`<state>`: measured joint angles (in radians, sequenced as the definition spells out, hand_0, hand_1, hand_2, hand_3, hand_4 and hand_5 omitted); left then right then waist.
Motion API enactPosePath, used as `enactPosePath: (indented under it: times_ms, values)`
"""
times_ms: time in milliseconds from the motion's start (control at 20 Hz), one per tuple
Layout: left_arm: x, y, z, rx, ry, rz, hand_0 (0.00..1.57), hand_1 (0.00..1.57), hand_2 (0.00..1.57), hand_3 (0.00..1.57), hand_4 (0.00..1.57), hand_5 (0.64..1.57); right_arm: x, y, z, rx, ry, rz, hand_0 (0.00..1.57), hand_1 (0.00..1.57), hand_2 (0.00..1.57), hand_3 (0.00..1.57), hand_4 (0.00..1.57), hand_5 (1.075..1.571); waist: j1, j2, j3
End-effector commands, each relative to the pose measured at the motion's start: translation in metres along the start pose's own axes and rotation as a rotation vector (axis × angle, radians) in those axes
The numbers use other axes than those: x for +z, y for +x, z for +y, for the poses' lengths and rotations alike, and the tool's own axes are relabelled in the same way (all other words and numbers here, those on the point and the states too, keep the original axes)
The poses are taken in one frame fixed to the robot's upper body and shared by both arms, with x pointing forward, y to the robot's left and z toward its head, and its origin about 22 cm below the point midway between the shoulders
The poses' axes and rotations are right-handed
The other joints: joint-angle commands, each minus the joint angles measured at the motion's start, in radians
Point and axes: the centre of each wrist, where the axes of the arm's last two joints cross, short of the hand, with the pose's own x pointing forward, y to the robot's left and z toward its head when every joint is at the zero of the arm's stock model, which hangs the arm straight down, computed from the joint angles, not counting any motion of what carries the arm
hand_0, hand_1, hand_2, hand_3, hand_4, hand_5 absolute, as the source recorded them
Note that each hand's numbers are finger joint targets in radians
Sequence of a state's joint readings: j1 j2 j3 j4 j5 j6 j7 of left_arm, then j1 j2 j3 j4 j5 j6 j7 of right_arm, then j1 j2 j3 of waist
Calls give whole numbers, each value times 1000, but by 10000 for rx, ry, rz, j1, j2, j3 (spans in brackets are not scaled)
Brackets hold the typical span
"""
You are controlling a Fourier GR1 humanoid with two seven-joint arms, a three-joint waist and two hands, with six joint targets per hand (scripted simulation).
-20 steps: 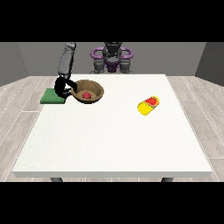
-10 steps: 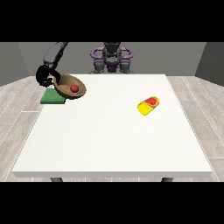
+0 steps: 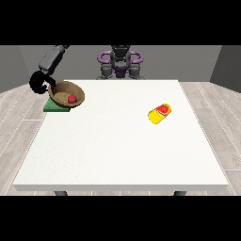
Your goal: Pick the cup and pour the ball into the bowl, then pick the bowl and place it on the pad
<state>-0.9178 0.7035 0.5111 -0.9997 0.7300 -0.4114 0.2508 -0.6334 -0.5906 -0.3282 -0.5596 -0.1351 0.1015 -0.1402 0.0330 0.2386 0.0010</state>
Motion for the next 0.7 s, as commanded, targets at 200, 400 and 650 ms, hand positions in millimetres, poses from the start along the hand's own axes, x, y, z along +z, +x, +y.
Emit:
enactPosePath:
  times_ms: [200,400,650]
  values:
    - [-8,26,-21,-11,-335,-701,0,0,0,0,0,1571,6,-4,-36,142,-243,-458,1571,1571,1571,790,1162,1566,96,662,3]
    - [-4,54,-34,-254,-1174,-1132,0,0,0,0,0,1571,10,-8,-57,-514,-945,-877,1571,1571,1571,660,1180,1563,797,1329,14]
    - [-1,79,-57,-652,-1235,-1664,0,0,0,0,0,1568,13,-7,-76,-1571,-1841,-360,1571,1571,1571,1571,633,1560,747,1834,24]
